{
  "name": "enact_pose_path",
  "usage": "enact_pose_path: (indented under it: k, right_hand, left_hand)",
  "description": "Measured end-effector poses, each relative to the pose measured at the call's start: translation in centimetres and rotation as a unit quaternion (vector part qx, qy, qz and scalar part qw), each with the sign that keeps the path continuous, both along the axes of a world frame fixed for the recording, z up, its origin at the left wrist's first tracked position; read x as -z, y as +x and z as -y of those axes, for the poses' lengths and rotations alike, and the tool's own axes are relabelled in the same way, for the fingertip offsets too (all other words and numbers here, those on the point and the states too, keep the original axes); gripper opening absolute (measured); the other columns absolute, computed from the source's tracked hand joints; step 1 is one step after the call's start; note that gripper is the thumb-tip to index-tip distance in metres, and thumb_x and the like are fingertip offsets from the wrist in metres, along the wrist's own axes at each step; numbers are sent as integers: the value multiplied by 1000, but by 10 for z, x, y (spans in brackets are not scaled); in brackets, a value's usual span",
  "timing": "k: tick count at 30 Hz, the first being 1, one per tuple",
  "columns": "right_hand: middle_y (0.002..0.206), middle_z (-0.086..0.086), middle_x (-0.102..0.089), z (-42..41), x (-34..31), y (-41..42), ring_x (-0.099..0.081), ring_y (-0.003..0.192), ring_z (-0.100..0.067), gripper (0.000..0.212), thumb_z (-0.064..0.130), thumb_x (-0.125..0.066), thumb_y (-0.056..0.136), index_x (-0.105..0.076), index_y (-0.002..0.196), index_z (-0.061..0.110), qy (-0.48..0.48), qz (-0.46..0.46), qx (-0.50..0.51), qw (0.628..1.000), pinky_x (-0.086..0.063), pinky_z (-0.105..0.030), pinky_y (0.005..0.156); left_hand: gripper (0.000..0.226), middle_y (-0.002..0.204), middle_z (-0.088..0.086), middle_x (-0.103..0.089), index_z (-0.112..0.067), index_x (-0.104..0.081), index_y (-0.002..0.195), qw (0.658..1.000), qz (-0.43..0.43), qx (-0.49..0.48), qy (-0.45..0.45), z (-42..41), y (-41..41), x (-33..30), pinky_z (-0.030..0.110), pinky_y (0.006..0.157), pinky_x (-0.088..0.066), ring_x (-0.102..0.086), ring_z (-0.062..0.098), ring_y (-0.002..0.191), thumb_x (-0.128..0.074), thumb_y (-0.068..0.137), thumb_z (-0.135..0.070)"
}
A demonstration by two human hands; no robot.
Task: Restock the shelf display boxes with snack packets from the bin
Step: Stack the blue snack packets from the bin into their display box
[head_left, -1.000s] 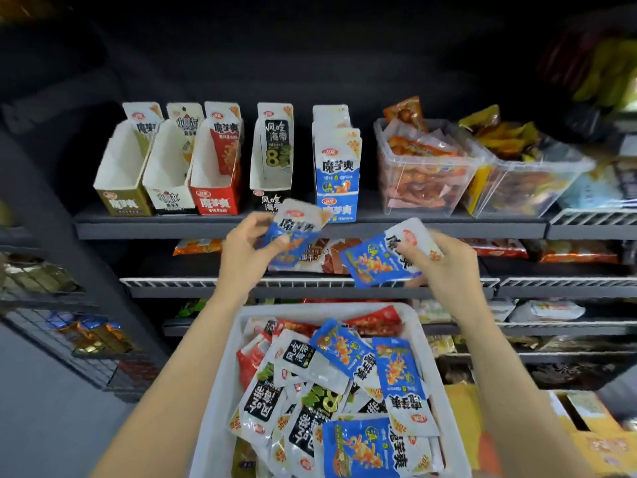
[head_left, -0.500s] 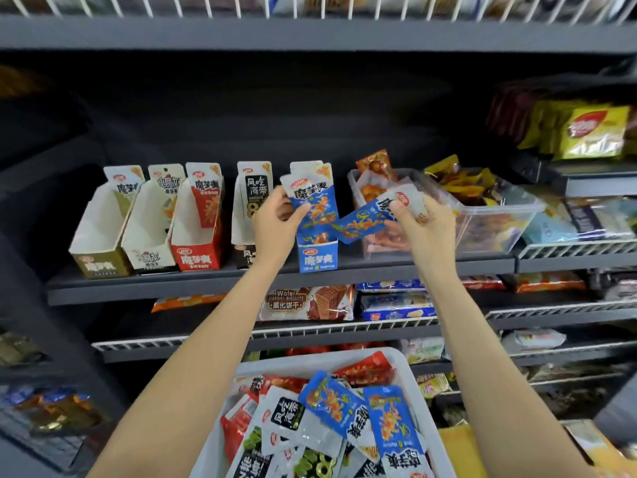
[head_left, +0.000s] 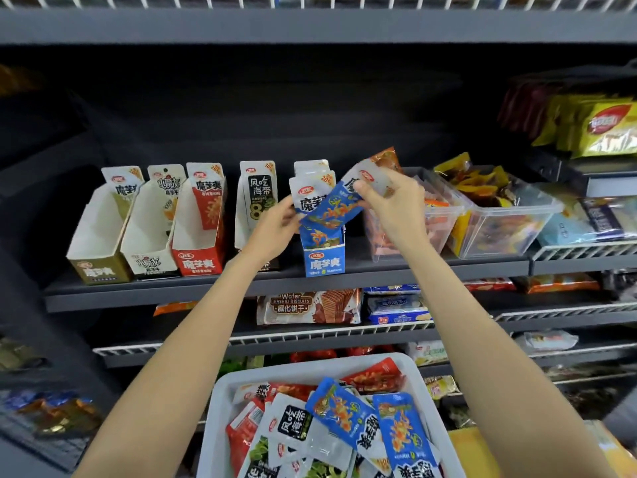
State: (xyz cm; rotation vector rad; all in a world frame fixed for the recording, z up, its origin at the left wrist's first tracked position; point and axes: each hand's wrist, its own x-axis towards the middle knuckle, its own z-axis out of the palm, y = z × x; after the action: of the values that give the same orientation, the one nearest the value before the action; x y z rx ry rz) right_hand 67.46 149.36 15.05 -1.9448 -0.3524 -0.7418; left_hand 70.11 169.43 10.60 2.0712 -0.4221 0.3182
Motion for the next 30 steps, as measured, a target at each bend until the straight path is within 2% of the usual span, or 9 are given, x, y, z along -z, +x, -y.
enact_pose_path:
  k: [2, 3, 7, 10, 12, 16, 18, 26, 30]
  right_hand:
    - [78, 3, -64, -6, -8, 5, -53, 71, -7, 17, 19, -65, 88, -70, 96, 5, -91, 28, 7, 995, -44, -17, 66]
    - [77, 5, -62, -10, -10, 8, -49, 71, -3, 17, 19, -65, 88, -70, 98, 7, -122, 35, 6, 992, -39, -15, 64]
    - [92, -2, -72, -28, 0, 18, -64, 80, -13, 24, 22, -63, 89, -69, 110, 13, -202, 35, 12, 979, -45, -26, 68]
    - [91, -9, -72, -39, 16, 17, -66, 89, -26, 22, 23, -60, 91, -68, 108, 11, -234, 26, 50, 971, -50, -35, 70]
    - [94, -12, -71, -42, 23, 15, -63, 100, -29, 22, 21, -59, 91, -66, 109, 10, -241, 19, 64, 968, -50, -37, 76]
    - [96, -10, -68, -44, 27, 15, -64, 90, -26, 24, 24, -61, 90, -60, 108, 9, -259, 31, 101, 960, -42, -29, 63]
    - [106, -7, -62, -43, 28, 16, -57, 100, -23, 30, 27, -64, 87, -57, 112, 13, -275, 38, 119, 953, -37, -24, 65]
    - [133, -9, -41, -41, 29, 26, -50, 117, -22, 81, 26, -78, 75, -32, 141, 19, -139, -65, 43, 987, -48, -31, 81]
    - [140, -9, -35, -30, 36, 4, -45, 121, -16, 87, 26, -77, 76, -26, 146, 18, -60, -70, 37, 995, -44, -21, 92]
  left_hand:
    - [27, 111, 5, -63, -5, -50, 124, 999, -21, 12, -23, -3, 3, -2, 21, 76, -55, -62, 13, 99, -44, 98, -2]
    - [25, 110, 5, -65, -4, -52, 121, 999, -18, 10, -26, -3, 4, -3, 22, 75, -56, -63, 13, 98, -45, 97, -3]
    - [21, 96, 1, -67, -4, -63, 111, 996, 57, -57, -24, 3, 6, -4, 27, 77, -56, -65, 15, 91, -59, 91, -7]
    - [23, 92, -3, -65, -6, -67, 111, 991, 85, -102, 0, 7, 0, 3, 5, 71, -45, -60, 10, 86, -61, 89, -6]
    - [23, 93, -3, -66, -8, -67, 111, 990, 87, -113, 11, 5, -3, 10, 1, 68, -42, -60, 7, 86, -62, 89, -8]
    - [21, 96, 5, -72, -8, -68, 108, 988, 88, -101, 70, 0, -4, 14, 19, 75, -50, -65, 12, 86, -63, 89, -11]
    - [20, 97, 6, -73, -7, -68, 107, 988, 88, -84, 94, 2, -5, 13, 24, 77, -52, -67, 15, 88, -62, 89, -9]
    - [23, 104, 7, -70, -9, -67, 111, 986, 38, -73, 146, 1, -10, 2, 13, 66, -38, -58, 9, 88, -60, 90, -8]
    - [36, 116, -2, -66, -14, -58, 125, 992, 18, -119, 31, 2, -34, 6, 0, 70, -39, -55, 2, 102, -59, 90, -6]
